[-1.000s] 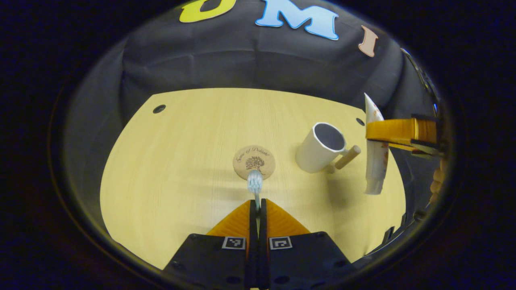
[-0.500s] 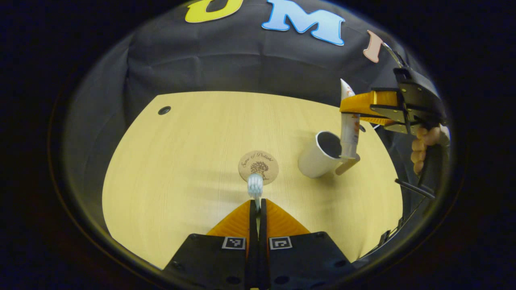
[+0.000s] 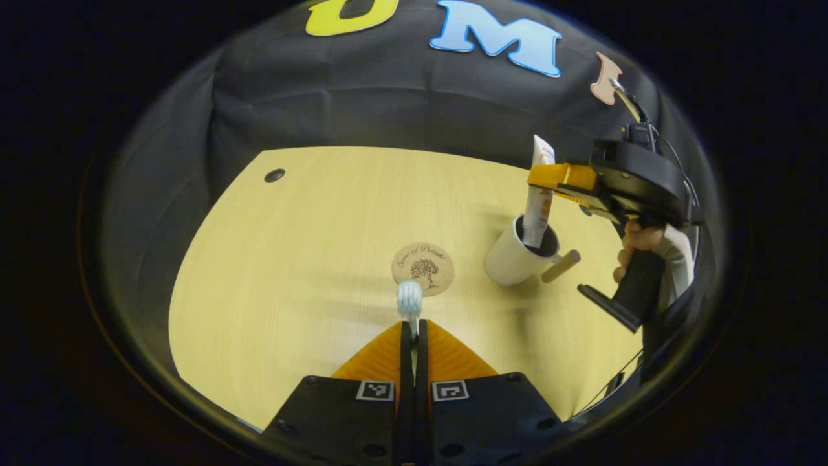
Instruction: Put the toothbrush and toothpaste on the desktop into the cup, then pick up the cup and place it on the coaster on the desktop.
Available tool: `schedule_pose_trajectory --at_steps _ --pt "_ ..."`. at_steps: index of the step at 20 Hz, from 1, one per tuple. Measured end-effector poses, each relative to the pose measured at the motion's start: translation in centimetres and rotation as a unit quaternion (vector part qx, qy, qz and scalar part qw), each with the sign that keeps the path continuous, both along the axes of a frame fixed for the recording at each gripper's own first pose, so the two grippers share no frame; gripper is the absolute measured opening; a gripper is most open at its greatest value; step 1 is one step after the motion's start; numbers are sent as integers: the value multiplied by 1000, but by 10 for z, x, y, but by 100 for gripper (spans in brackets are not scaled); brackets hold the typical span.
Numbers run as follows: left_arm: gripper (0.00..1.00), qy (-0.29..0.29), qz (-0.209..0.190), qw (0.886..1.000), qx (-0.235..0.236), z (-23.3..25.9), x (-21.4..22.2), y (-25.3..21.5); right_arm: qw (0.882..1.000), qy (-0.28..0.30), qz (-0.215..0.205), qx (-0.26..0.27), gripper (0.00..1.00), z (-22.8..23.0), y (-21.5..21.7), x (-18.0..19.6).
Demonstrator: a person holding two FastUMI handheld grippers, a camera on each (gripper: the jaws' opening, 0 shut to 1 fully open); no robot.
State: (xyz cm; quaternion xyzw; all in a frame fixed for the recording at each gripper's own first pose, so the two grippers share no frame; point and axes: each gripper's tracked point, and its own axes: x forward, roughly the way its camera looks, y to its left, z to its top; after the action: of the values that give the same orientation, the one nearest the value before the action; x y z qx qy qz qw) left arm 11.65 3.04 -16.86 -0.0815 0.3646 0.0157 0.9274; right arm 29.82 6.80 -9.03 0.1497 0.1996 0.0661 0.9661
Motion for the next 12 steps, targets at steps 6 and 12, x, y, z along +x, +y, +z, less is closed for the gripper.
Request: schedule_pose_trajectory --at_steps 6,12 --pt "7 -3 9 1000 1 20 10 0 1000 -5 3 2 13 -15 1 -9" --pt "7 -11 10 1000 2 29 26 -12 1000 -7 11 -28 23 -18 4 -23"
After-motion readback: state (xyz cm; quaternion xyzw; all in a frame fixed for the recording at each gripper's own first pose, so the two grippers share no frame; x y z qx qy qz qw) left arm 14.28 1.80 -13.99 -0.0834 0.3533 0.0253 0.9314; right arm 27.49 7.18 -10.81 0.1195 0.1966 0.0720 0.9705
